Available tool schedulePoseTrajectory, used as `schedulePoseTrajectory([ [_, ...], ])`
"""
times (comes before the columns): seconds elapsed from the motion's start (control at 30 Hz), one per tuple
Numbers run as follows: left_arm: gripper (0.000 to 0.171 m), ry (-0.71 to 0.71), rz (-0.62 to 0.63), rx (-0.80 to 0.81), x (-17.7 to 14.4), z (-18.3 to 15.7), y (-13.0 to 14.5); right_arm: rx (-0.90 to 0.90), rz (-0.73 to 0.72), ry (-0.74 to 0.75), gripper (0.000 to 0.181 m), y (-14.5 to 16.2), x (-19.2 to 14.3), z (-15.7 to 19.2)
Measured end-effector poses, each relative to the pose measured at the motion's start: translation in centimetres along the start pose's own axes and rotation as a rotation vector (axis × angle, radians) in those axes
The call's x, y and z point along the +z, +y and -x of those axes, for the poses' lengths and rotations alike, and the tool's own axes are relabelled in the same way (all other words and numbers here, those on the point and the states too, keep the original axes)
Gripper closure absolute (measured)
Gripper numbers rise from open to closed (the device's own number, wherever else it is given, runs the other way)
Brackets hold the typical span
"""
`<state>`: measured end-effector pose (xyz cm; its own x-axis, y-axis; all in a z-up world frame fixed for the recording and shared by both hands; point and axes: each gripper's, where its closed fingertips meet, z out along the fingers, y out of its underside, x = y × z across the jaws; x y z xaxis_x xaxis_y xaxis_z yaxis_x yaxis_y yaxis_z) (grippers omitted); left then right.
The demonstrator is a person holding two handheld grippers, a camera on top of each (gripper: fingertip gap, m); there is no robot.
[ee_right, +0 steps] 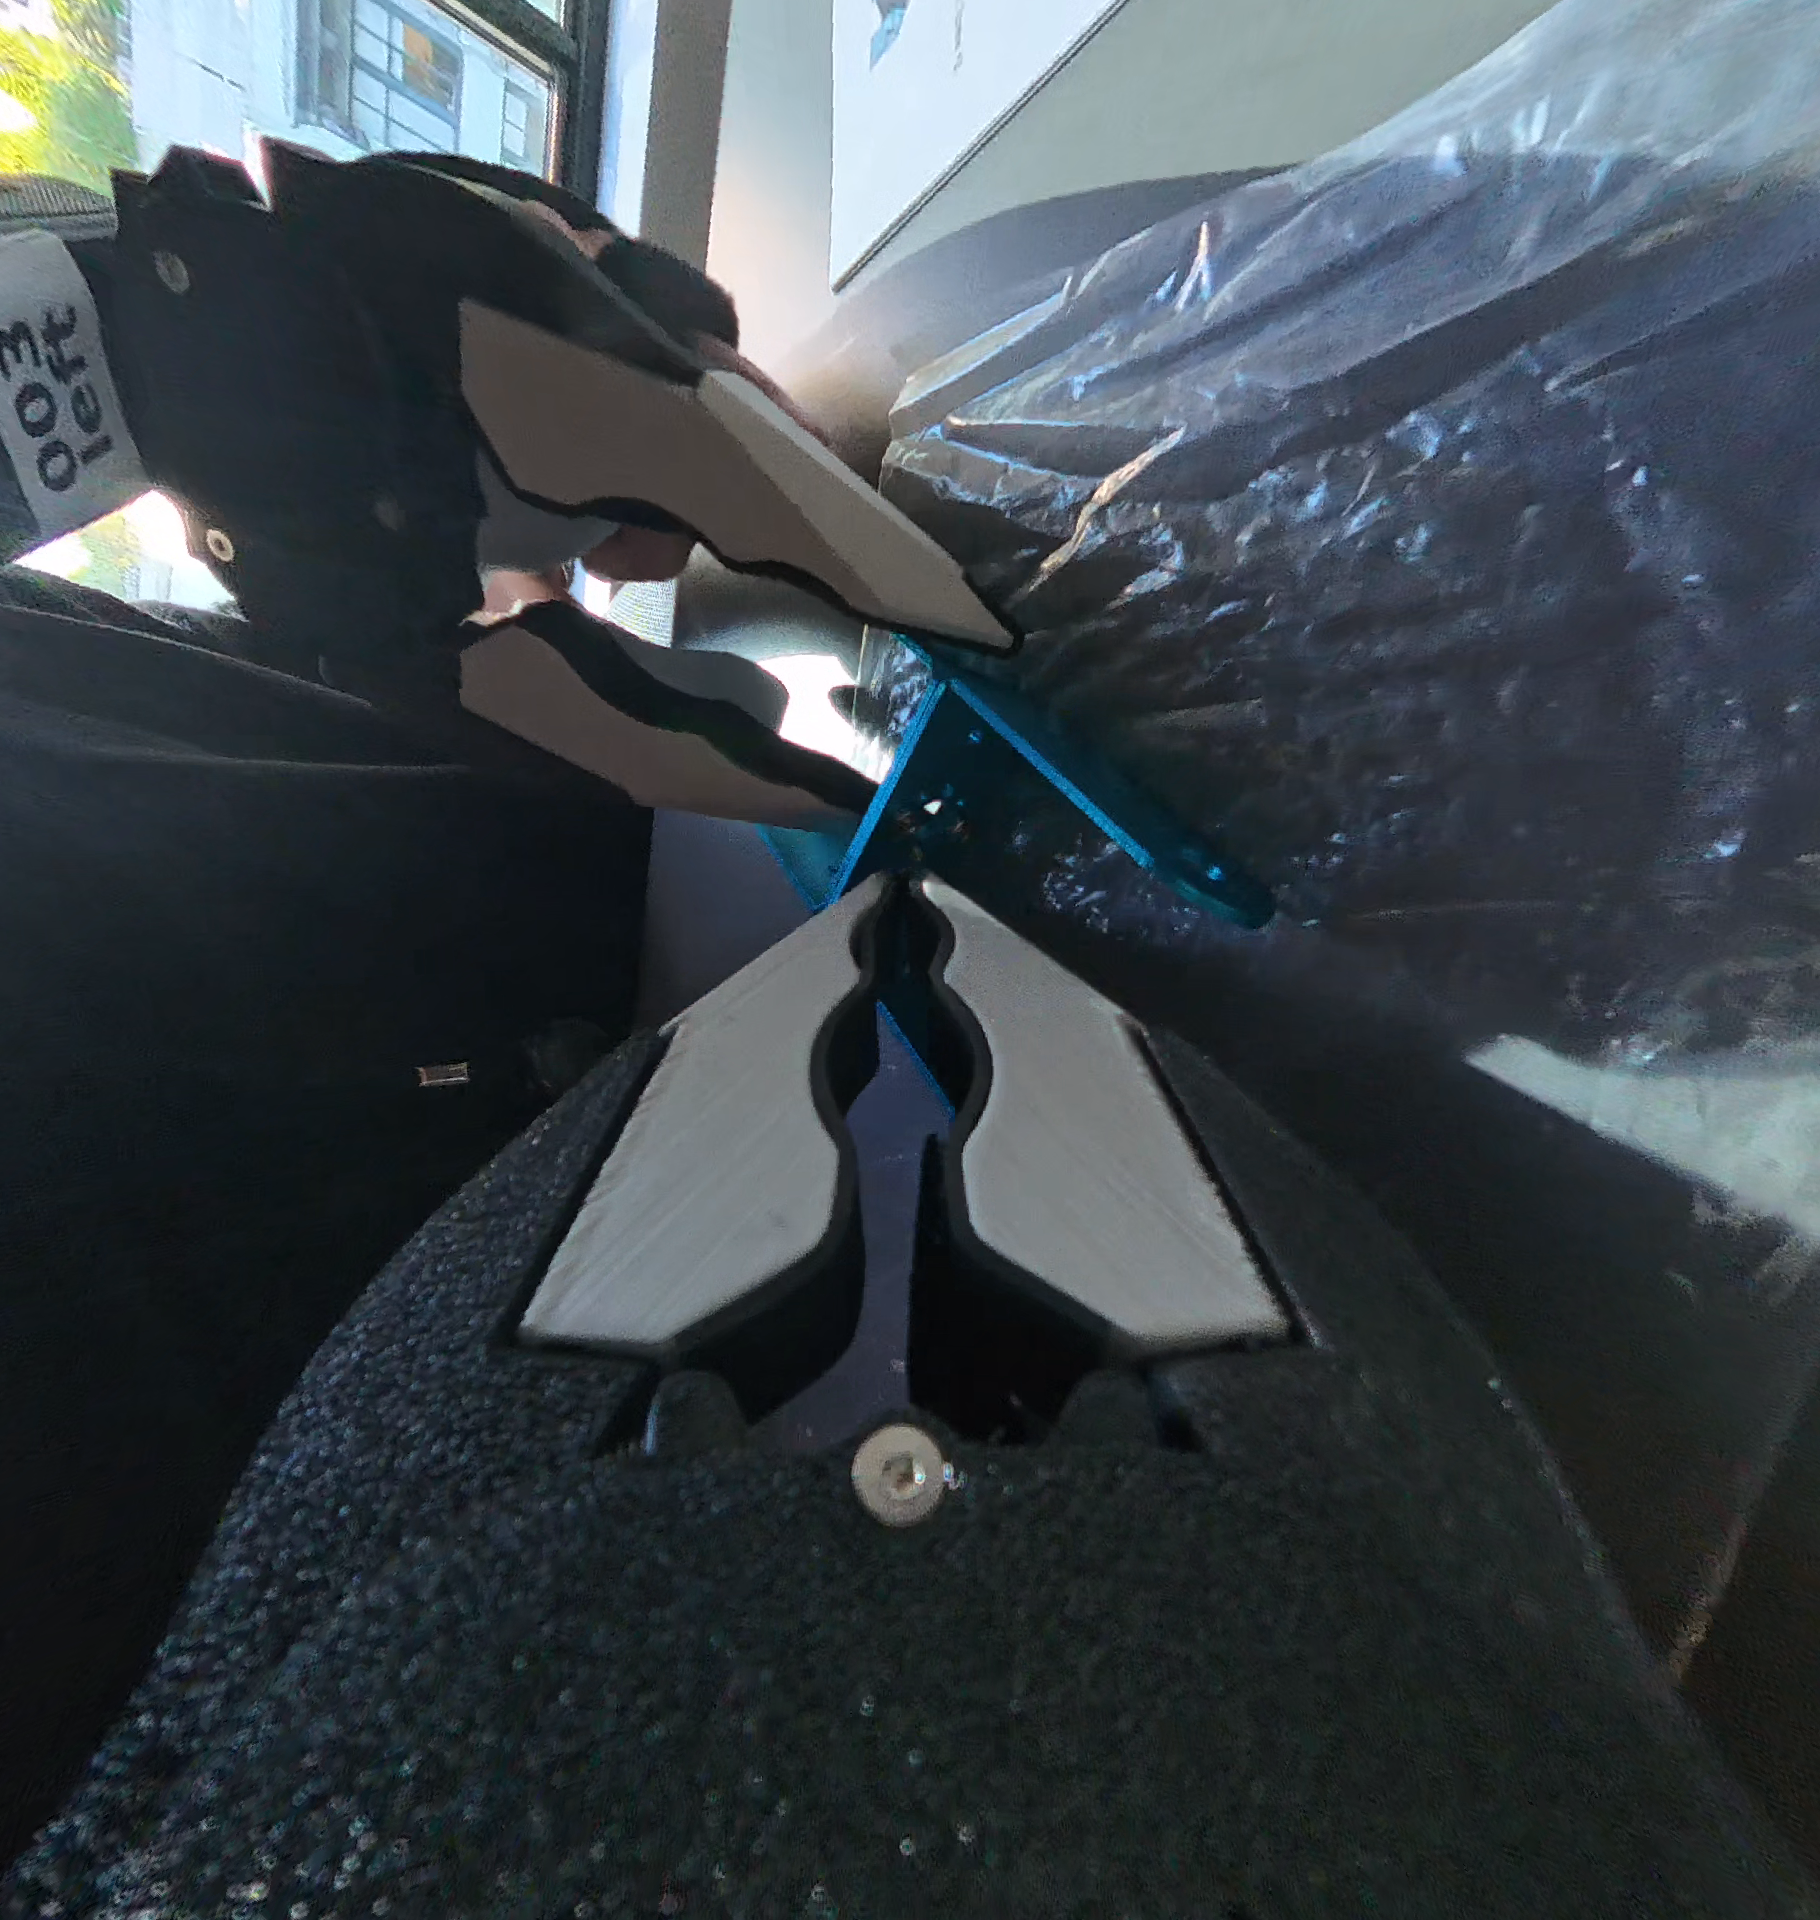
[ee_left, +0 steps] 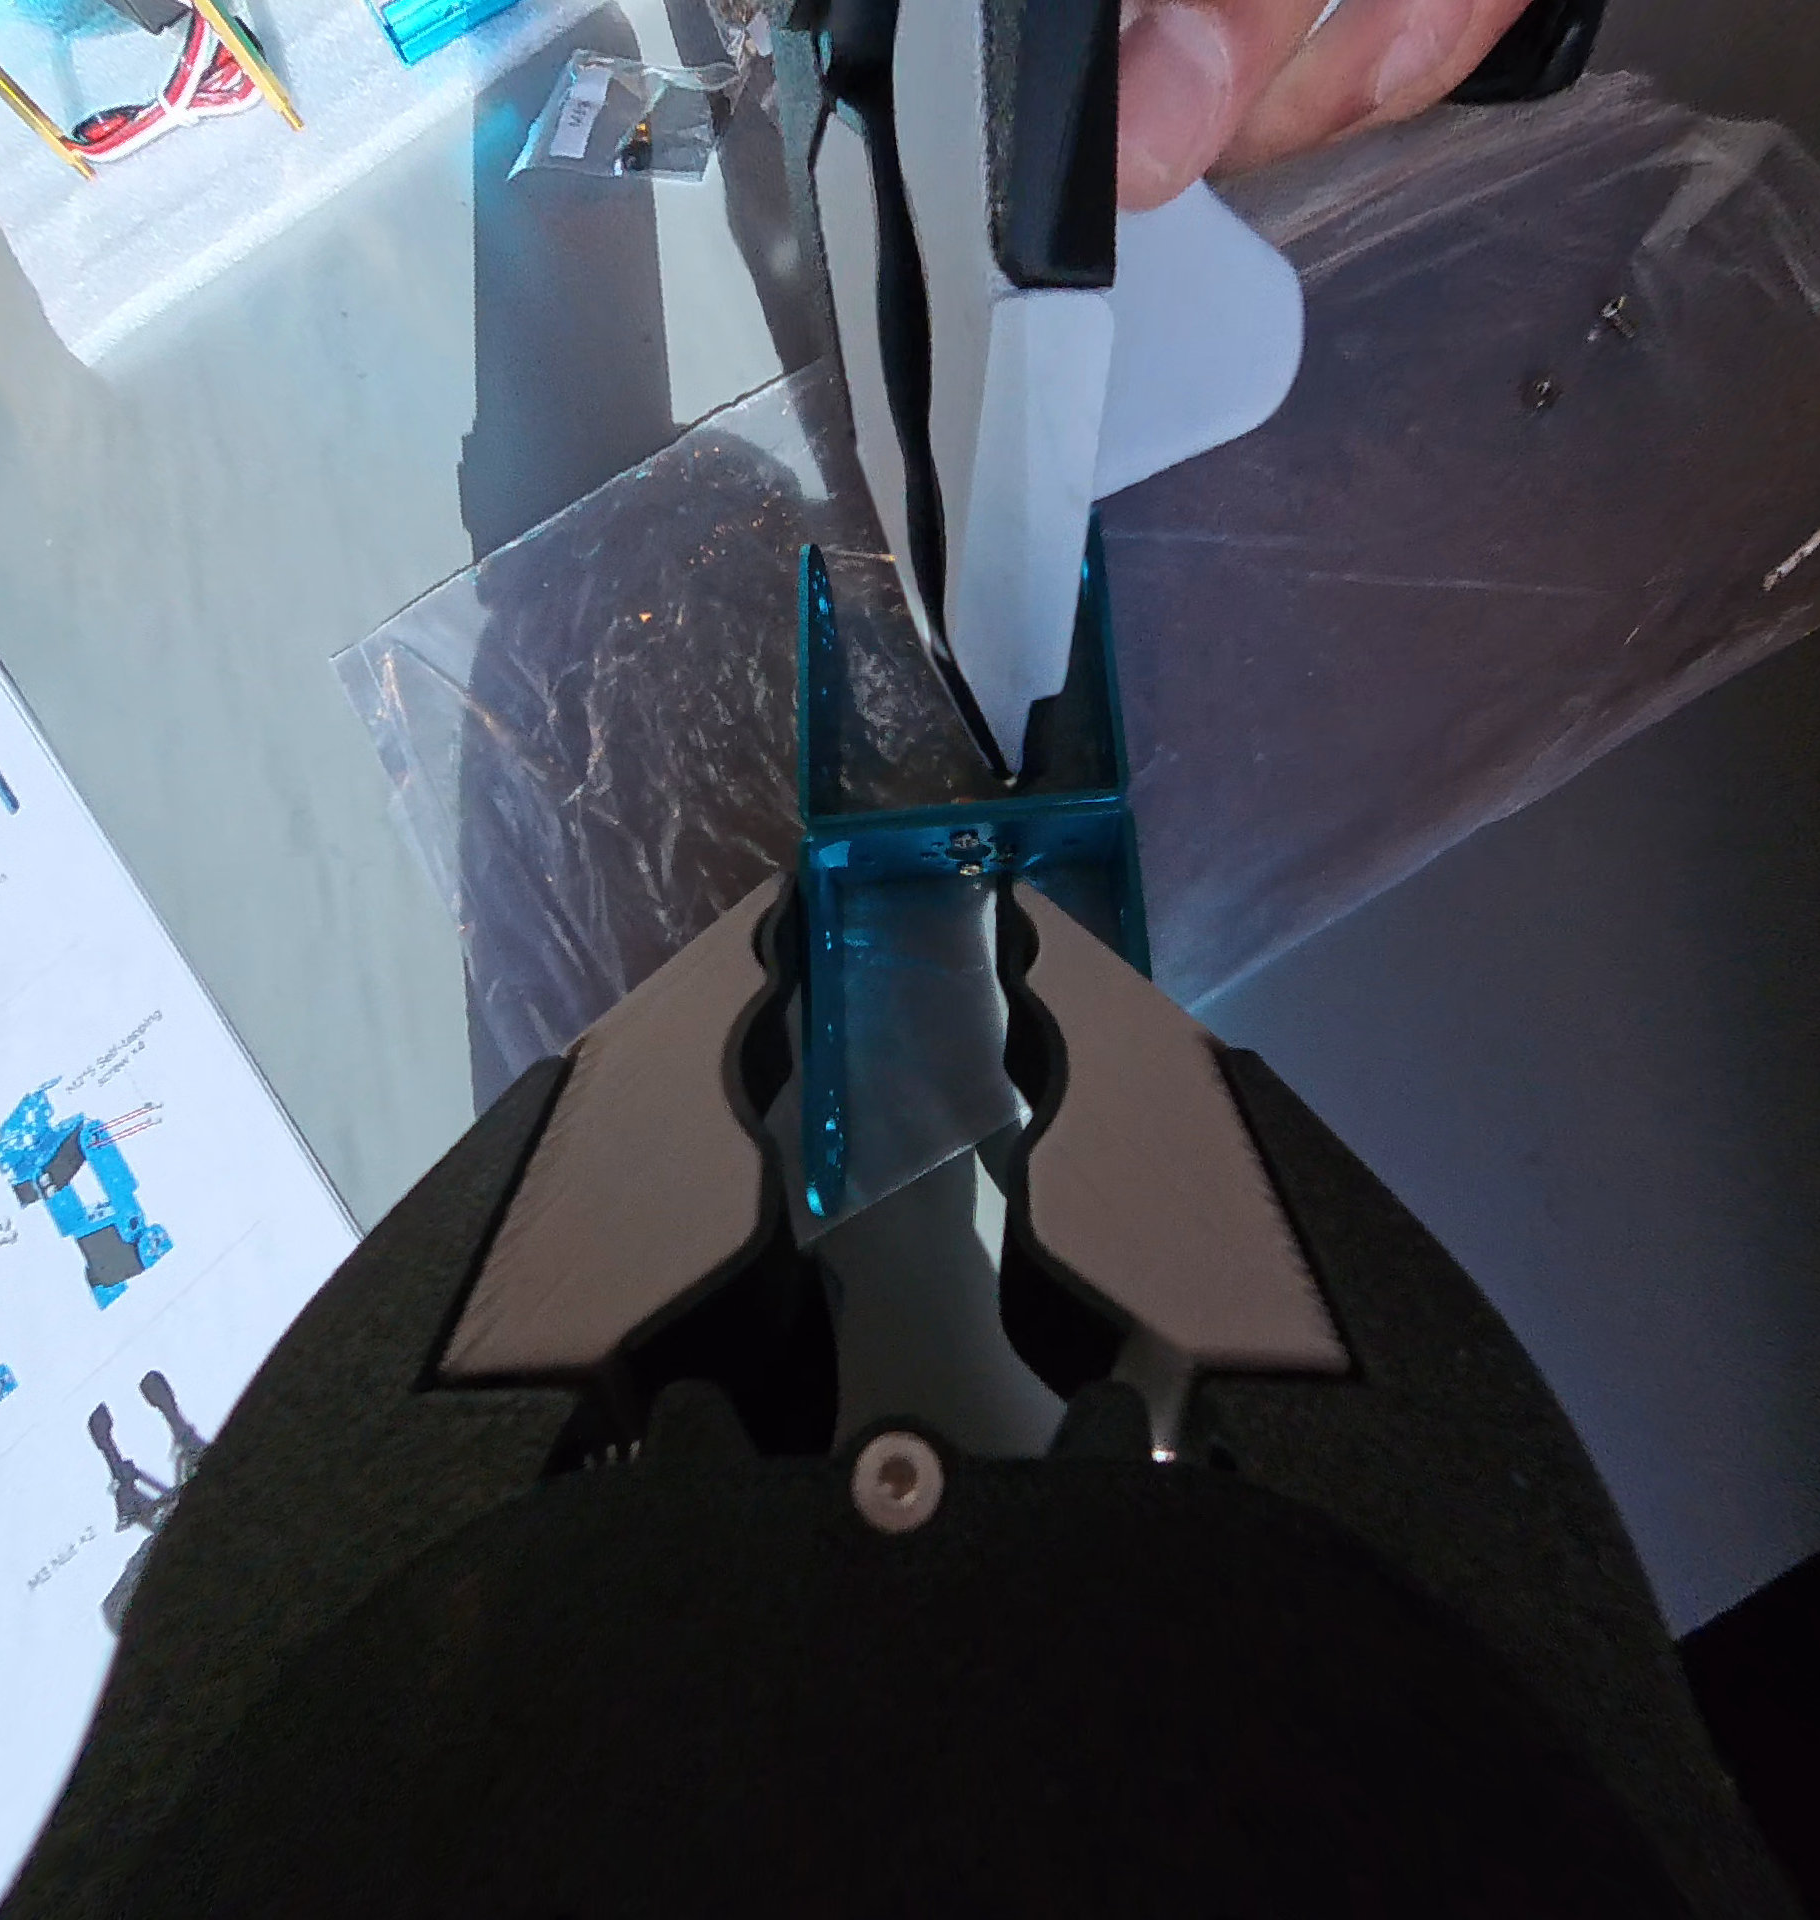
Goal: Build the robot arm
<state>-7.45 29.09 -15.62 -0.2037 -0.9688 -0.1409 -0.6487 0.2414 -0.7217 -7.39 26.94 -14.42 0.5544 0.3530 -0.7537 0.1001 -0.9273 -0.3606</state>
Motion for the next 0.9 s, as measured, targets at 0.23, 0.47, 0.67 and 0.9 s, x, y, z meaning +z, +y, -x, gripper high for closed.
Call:
schedulePoseTrajectory([
  [0.23,0.139,0.029,-0.006,-0.025,0.2,-0.2,-0.3,0.025,0.005,0.019,0.181,0.0,0.0,-0.4],
  [0.47,0.139,0.044,-0.001,-0.038,0.1,-0.4,0.0,-0.03,0.064,0.078,0.181,0.0,-0.4,-0.4],
  [0.67,0.166,-0.017,0.055,0.004,-0.5,0.6,0.7,-0.539,0.176,0.176,0.166,-0.4,-1.0,0.9],
  [0.9,0.17,0.005,0.032,-0.034,-2.3,0.5,1.7,-0.766,0.368,0.355,0.169,0.4,0.5,-0.7],
])
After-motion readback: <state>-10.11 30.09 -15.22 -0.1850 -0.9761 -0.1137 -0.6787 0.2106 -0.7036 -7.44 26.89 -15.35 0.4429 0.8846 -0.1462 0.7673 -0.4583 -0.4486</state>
